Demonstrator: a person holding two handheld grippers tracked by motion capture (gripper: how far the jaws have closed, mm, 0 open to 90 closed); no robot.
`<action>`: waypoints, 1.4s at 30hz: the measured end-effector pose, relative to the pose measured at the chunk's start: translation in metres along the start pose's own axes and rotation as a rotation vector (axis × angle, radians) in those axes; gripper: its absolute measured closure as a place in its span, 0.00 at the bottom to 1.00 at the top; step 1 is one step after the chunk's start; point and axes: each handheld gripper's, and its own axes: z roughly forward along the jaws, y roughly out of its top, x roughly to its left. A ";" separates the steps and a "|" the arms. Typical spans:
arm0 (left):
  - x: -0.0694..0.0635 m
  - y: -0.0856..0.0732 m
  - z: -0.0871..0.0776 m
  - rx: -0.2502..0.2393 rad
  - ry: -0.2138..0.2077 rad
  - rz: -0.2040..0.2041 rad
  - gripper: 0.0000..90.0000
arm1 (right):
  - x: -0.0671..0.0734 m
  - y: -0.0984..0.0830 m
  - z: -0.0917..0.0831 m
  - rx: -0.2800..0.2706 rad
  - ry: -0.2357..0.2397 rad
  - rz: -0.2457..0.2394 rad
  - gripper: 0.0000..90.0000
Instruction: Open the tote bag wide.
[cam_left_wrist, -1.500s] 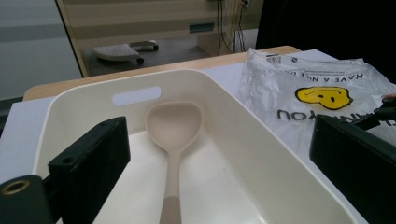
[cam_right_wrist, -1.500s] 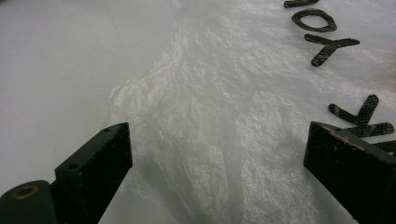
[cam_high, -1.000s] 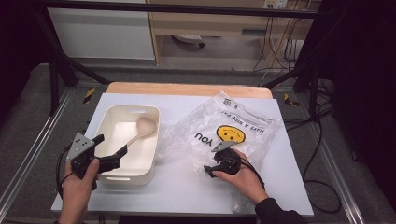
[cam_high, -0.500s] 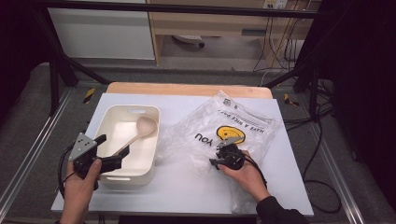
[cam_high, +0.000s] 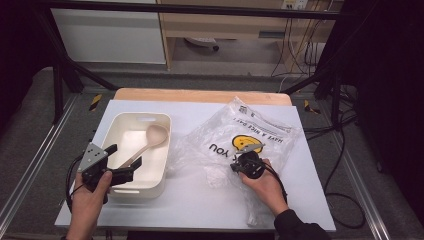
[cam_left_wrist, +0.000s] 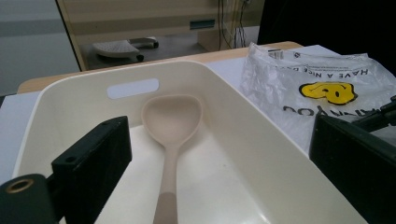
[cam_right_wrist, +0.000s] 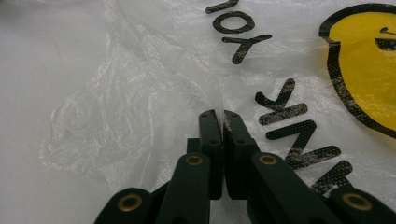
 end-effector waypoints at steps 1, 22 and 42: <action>0.000 0.001 0.000 0.001 0.000 0.002 0.07 | 0.000 0.000 0.000 0.000 0.000 0.000 1.00; -0.094 0.010 0.039 0.079 -0.157 0.103 0.14 | 0.011 0.031 -0.044 -0.104 -0.027 0.004 1.00; -0.168 -0.029 0.124 0.259 -0.298 0.139 0.81 | 0.003 0.031 -0.039 -0.099 -0.022 0.036 1.00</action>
